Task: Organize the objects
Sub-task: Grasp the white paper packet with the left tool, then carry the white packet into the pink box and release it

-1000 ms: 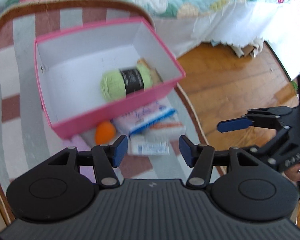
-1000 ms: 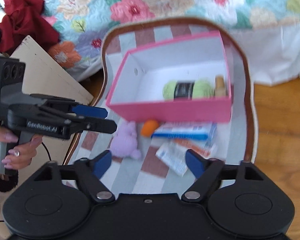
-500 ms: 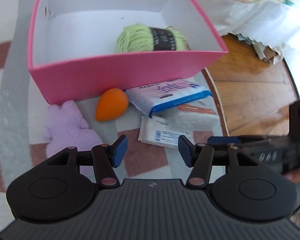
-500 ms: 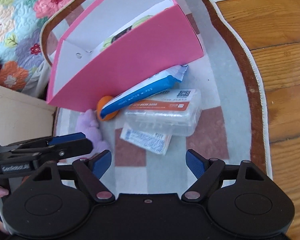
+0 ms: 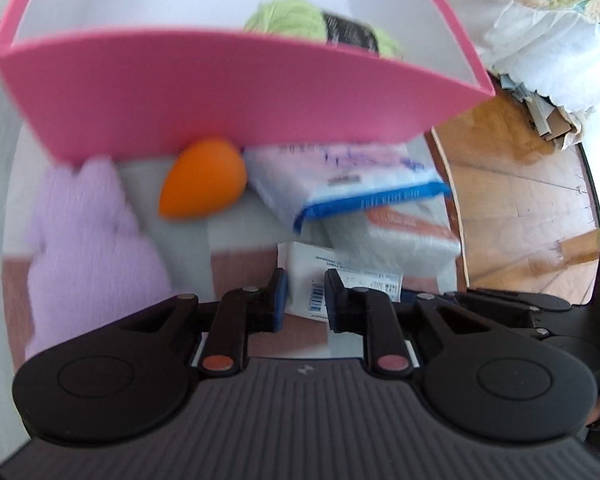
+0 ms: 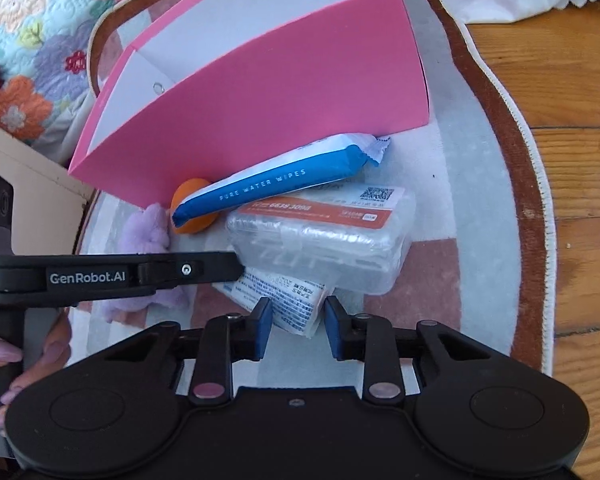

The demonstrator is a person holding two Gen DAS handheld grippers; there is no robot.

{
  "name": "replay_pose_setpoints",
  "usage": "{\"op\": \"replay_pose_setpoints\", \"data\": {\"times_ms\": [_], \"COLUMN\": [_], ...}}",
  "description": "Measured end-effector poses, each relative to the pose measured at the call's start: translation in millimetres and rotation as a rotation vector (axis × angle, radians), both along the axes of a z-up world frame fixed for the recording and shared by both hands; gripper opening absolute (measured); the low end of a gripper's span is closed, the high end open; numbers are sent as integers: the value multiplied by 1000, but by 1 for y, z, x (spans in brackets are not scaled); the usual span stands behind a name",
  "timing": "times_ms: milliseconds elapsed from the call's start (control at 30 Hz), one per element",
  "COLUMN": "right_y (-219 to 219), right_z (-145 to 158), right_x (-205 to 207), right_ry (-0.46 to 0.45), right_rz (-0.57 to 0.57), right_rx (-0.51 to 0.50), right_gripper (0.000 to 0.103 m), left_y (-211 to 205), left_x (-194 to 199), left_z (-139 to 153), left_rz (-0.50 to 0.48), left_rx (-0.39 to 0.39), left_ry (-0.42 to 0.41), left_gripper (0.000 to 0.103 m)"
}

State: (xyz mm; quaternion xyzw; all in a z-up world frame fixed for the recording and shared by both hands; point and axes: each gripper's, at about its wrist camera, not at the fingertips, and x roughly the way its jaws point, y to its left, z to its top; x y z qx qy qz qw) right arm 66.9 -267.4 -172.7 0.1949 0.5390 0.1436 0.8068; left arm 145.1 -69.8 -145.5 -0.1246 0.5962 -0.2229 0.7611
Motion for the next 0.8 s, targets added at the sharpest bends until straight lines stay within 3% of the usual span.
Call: {"op": "replay_pose_setpoints", "data": {"times_ms": [133,233,333,433,533,667,800], "right_y": [12,21,22,21,22,27,33], "right_z": [9,7,3,4,6,20,53], "right_x": [-9,-8,-5,-7,-10,-16,-29], "right_ry": [-3,7,2,-7,-13,-40,-164], "right_rz": [77,109,100,110,136,144,121], "right_rx": [-36,-75,-76,-93,-107,-126,-165], "right_gripper": [36,42,46,47,48,50,58], "left_y": [7,9,8,11,11,17,23], "left_x": [-19,-24,-24,-22,-27,-37,-40], "left_z": [-2,-3,-9,-13,-12,6,39], "left_rz": [48,90,119,122,138,181,198], "left_rx": [5,13,27,-38,-44,-85,-136], "left_ry": [37,15,-13,41,53,22,-56], "left_gripper": [19,20,38,33,31,31,31]}}
